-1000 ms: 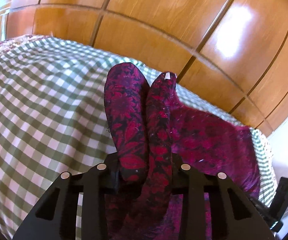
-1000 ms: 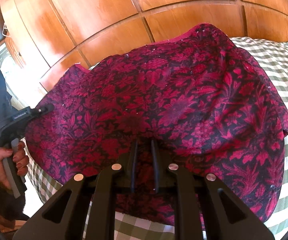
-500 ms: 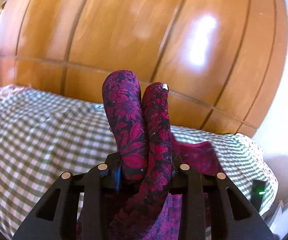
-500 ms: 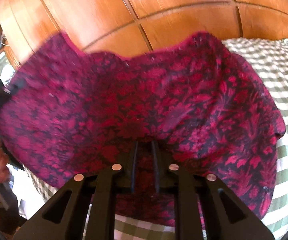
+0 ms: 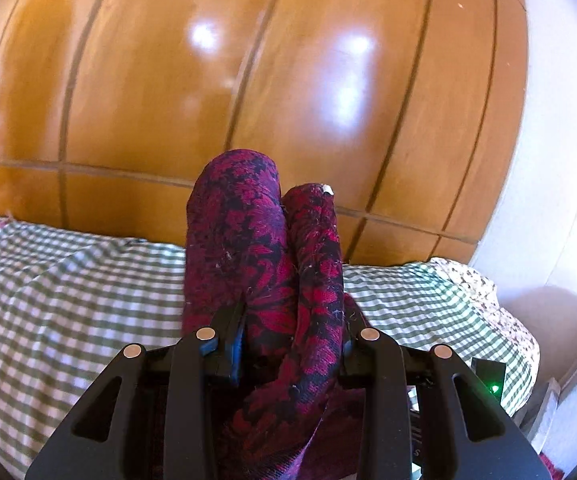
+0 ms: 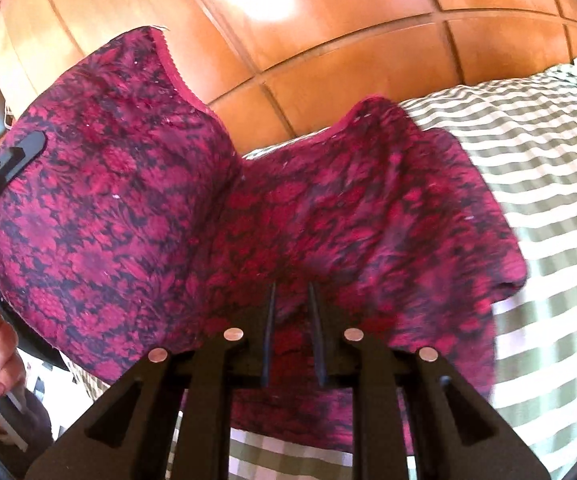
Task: Fold small clothes
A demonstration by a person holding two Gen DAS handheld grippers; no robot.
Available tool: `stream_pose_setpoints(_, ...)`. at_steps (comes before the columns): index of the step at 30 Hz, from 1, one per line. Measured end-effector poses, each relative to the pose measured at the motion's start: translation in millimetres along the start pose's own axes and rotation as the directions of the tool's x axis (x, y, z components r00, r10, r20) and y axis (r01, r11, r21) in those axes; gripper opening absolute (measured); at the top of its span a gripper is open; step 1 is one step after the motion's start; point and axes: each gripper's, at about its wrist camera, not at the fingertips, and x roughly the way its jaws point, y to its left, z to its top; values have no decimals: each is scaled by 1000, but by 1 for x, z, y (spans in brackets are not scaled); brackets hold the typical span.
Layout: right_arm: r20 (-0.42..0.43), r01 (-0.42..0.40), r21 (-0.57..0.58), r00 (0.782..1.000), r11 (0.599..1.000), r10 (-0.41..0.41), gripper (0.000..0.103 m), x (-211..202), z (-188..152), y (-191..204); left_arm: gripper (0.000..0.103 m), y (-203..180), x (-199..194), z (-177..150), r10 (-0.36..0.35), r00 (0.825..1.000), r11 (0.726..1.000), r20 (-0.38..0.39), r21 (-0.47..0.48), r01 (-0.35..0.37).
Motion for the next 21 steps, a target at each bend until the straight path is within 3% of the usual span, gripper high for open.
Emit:
stream_pose_setpoints(8, 57, -23, 106, 998, 994, 17, 16, -28, 9, -31, 31, -59, 37, -24, -17, 1000, 988, -17, 152, 19)
stream_pose_setpoints(14, 138, 13, 161, 990, 987, -35, 17, -64, 26, -54, 33, -100, 75, -66, 0, 998, 948, -70, 316, 22)
stream_pose_setpoints(17, 175, -8, 134, 984, 991, -16, 24, -85, 37, -53, 40, -120, 94, -94, 5, 994, 903, -109, 428, 42)
stream_pose_setpoints(18, 181, -17, 117, 984, 993, -4, 29, -89, 43, -53, 48, -127, 97, -100, 4, 994, 886, -110, 461, 48)
stream_pose_setpoints(19, 175, -35, 90, 984, 995, 18, 42, -93, 49, -49, 59, -134, 100, -108, -6, 992, 863, -123, 501, 67)
stream_pose_setpoints(21, 131, -82, 38, 988, 996, 77, 47, -93, 63, -41, 72, -147, 98, -122, -32, 992, 815, -119, 572, 94)
